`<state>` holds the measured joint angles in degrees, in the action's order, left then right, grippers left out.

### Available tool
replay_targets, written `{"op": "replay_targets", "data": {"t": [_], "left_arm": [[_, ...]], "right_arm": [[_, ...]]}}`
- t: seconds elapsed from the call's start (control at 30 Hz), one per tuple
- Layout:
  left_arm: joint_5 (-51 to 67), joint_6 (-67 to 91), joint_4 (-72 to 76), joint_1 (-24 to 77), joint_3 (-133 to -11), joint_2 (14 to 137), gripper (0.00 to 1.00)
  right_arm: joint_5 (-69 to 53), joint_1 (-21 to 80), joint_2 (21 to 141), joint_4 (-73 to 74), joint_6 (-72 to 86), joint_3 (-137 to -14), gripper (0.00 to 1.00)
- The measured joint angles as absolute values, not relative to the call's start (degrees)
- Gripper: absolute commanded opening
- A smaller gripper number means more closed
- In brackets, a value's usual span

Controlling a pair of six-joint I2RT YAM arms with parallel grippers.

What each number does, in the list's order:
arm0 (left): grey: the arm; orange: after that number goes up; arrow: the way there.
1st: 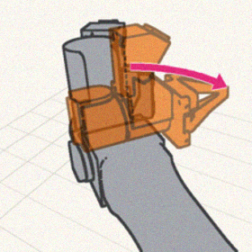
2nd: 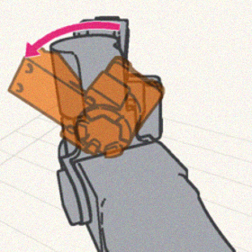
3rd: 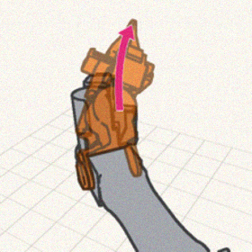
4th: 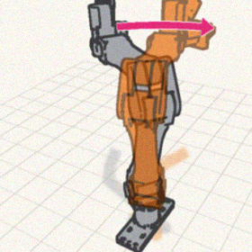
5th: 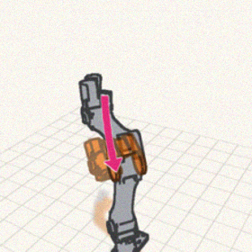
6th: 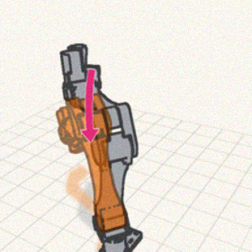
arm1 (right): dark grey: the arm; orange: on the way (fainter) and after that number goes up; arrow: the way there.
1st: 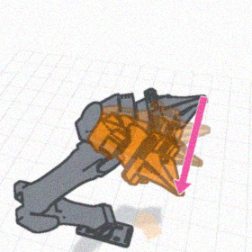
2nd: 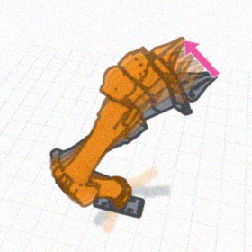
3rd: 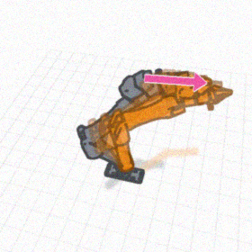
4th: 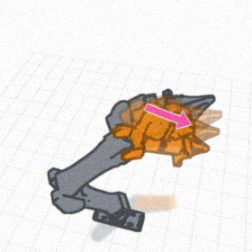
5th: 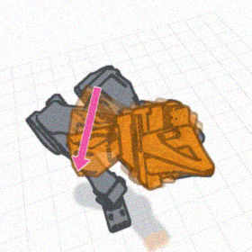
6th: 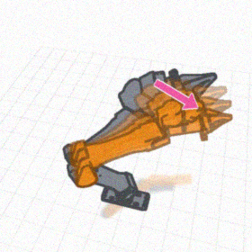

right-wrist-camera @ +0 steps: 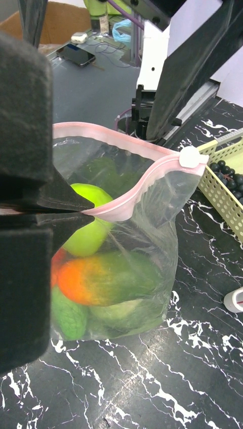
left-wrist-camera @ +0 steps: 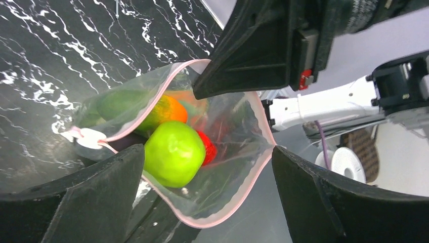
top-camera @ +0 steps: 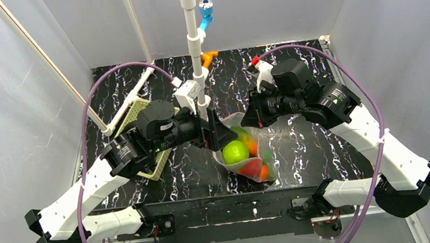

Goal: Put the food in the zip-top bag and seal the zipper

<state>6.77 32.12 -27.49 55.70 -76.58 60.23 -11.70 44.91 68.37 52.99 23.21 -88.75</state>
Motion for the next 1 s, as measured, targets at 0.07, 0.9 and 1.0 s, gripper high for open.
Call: {"op": "replay_targets", "data": {"t": [0.07, 0.9, 1.0], "left_arm": [[6.5, 28.9, -29.4, 55.7, -78.4, 60.1, 0.96], [30.9, -6.7, -10.1, 40.1, -47.8, 43.4, 0.95], [41.4, -0.9, -1.6, 34.8, -46.8, 46.0, 0.85]], "right_arm": [[-13.1, 44.3, 68.7, 52.9, 22.5, -88.7, 0.01], [-48.3, 35.6, 72.2, 51.7, 11.6, -85.4, 0.01], [-47.8, 35.6, 72.2, 52.4, 11.5, -85.4, 0.01]]}}
